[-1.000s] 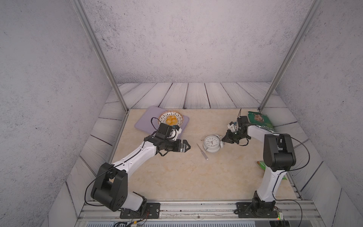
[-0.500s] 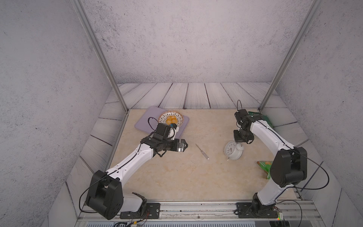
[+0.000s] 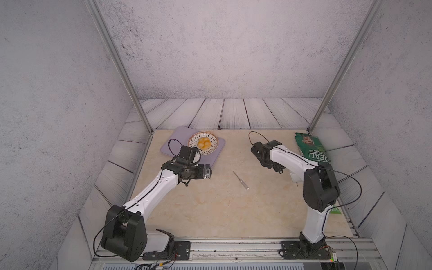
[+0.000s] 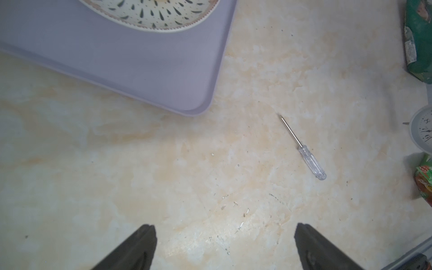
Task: Remove the battery from the alarm
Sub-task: Adjust the alarm at the center of the board.
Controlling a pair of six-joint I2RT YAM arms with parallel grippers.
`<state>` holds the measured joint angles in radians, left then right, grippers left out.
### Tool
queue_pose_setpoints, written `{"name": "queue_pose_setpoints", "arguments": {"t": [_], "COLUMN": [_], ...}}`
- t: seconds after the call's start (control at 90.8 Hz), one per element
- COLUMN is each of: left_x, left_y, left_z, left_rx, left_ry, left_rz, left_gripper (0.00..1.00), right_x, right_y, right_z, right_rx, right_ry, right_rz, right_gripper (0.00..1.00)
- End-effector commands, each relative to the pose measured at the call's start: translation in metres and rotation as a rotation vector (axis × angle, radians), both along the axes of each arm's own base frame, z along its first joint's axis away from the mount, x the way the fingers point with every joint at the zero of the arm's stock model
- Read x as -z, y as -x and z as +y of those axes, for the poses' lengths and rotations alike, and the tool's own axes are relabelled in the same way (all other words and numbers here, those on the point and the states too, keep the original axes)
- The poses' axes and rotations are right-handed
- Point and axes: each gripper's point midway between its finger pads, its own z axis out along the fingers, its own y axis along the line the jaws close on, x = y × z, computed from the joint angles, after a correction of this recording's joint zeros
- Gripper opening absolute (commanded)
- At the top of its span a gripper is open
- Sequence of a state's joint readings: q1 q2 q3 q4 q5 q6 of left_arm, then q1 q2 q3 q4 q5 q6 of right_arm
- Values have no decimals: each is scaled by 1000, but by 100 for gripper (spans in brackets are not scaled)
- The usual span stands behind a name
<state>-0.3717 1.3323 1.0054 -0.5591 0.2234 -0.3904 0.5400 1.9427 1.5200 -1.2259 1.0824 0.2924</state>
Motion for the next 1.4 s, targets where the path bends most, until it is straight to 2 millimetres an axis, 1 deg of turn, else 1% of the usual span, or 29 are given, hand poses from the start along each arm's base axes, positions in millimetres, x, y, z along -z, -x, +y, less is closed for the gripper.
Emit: {"name": "queue_pose_setpoints", "arguments": {"t": [0.0, 0.066, 0.154, 0.231, 0.319, 0.44, 0.517, 0.683, 0.749, 0.837, 0.903, 0.936, 1.013, 1.046, 1.101, 1.178, 1.255, 1.288, 1.354, 1.387], "left_x": [-6, -5, -4, -3, -1, -1, 0, 2, 3, 5, 6, 6, 6, 6, 7, 6, 6, 7, 9, 8], "left_y": [5, 6, 8, 9, 10, 9, 9, 8, 8, 8, 9, 9, 10, 10, 11, 12, 13, 13, 12, 11], "left_z": [16, 19, 24, 27, 30, 30, 30, 28, 28, 26, 23, 22, 19, 17, 14, 7, -4, -10, -25, -33], "left_rx": [-48, -60, -73, -82, -90, -89, -88, -85, -83, -73, -59, -49, -37, -31, -18, 5, 40, 55, 94, 116], "left_ry": [-34, -37, -41, -43, -47, -46, -46, -45, -45, -39, -31, -27, -15, -9, 2, 28, 60, 78, 109, 118], "left_rz": [-5, -4, -4, -1, 5, 3, 6, 14, 17, 23, 28, 29, 36, 40, 50, 64, 77, 86, 106, 111], "left_gripper": [99, 99, 99, 99, 99, 99, 99, 99, 99, 99, 99, 99, 99, 99, 99, 100, 99, 98, 96, 95], "right_x": [-6, 7, 23, 36, 49, 63, 73, 75, 73, 71, 68, 66, 57, 48, 37, 27, 22, 21, 25, 25], "right_y": [-10, -12, -9, -4, 4, 10, 14, 10, 9, 10, 11, 12, 15, 16, 16, 18, 22, 25, 24, 25], "right_z": [24, 42, 67, 88, 111, 135, 151, 168, 178, 194, 202, 203, 202, 204, 197, 175, 151, 142, 110, 100], "right_rx": [-63, -90, -120, -133, -141, -139, -150, -188, -210, -237, -253, -256, -257, -262, -248, -189, -115, -79, 31, 69], "right_ry": [116, 112, 59, -25, -138, -274, -357, -447, -513, -610, -659, -679, -730, -774, -841, -935, -1048, -1103, -1200, -1251], "right_rz": [-62, -40, -7, 21, 51, 81, 115, 122, 125, 138, 153, 154, 154, 143, 122, 108, 95, 91, 52, 34], "right_gripper": [0, 0, 0, 7, 11, 17, 22, 24, 30, 34, 35, 35, 40, 43, 45, 47, 50, 51, 51, 51]}}
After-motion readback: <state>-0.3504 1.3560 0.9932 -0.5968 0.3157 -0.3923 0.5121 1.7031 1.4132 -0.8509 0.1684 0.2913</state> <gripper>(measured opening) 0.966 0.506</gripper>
